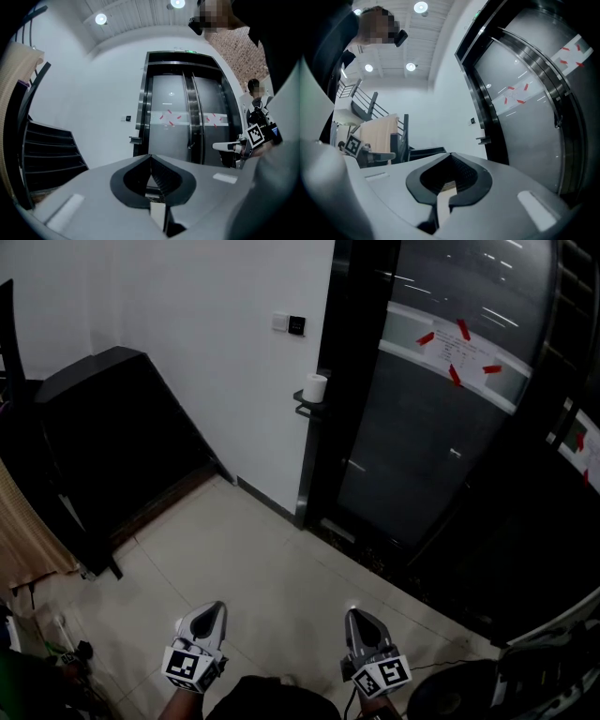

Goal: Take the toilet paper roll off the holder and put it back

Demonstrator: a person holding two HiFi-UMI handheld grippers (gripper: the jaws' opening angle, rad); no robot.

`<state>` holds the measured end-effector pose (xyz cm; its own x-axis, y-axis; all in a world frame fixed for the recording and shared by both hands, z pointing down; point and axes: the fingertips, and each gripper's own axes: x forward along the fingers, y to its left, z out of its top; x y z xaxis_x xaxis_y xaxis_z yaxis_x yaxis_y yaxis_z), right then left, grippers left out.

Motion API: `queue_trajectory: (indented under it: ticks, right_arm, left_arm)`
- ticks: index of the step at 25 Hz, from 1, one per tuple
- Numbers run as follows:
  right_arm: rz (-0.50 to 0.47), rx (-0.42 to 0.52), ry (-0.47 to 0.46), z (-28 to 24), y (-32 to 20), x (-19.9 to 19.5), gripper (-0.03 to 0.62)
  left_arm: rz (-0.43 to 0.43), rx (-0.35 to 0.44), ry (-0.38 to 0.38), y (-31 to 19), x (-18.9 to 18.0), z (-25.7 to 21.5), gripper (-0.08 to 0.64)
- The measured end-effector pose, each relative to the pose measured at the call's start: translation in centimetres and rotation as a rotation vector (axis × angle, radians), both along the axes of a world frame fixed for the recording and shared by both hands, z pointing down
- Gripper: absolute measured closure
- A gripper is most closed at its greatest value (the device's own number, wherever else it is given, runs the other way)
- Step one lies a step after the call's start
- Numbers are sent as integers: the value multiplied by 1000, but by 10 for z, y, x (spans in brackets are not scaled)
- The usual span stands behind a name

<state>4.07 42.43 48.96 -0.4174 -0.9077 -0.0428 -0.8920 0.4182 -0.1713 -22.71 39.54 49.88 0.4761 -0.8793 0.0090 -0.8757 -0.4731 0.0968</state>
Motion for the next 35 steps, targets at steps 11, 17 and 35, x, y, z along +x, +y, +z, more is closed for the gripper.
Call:
queue_trajectory:
  ticks: [11,17,35]
  right_arm:
    - [21,-24,-8,8,-43,58,578]
    - [37,-60,-9,19,-82,59,578]
    - [37,-48,30,8,-252,13,578]
  left_arm:
    - [64,7,34,-48,66,-18,557]
    - [73,-9,30,-91,64,-6,557]
    - [105,21,28,-259,25,-12,558]
